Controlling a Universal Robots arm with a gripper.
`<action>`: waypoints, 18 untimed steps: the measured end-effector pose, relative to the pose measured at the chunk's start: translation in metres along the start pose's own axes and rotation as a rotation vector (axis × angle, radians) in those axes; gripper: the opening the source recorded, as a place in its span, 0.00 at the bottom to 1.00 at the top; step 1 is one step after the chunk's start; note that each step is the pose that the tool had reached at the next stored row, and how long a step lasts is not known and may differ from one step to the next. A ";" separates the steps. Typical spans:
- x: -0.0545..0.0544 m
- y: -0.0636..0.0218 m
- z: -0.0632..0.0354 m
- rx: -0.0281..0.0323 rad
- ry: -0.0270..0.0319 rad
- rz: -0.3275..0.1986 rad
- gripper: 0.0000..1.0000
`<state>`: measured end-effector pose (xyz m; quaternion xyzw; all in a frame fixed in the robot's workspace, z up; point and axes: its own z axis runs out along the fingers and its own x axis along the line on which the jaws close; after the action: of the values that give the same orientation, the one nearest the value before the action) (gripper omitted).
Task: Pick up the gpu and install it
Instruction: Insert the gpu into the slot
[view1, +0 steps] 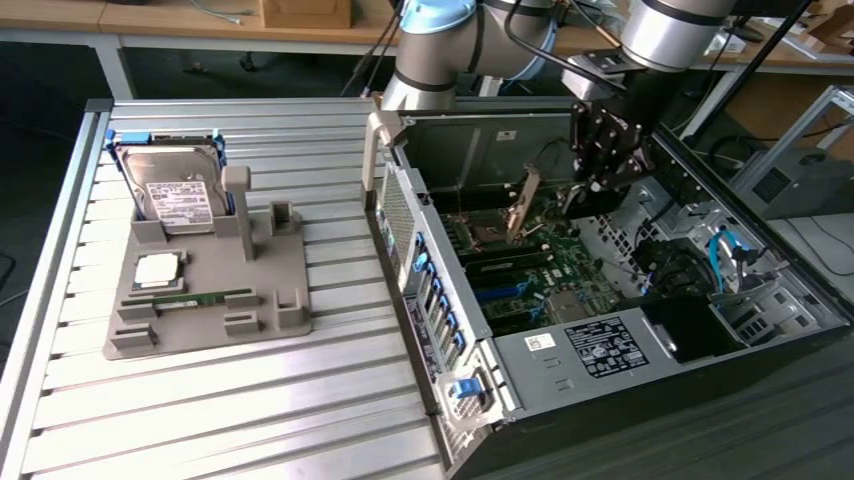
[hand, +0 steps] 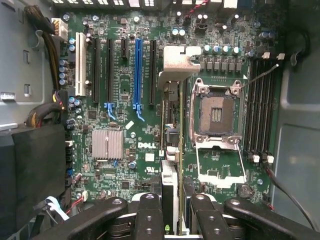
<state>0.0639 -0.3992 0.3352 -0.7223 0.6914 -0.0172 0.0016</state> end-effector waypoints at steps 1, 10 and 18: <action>0.000 0.0018 0.0003 0.0000 0.0001 0.000 0.27; 0.001 0.0078 0.0018 0.0020 -0.0478 0.005 0.27; 0.001 0.0078 0.0025 -0.0318 -0.0498 0.005 0.27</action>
<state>0.0563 -0.4004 0.3325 -0.7205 0.6933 0.0118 0.0074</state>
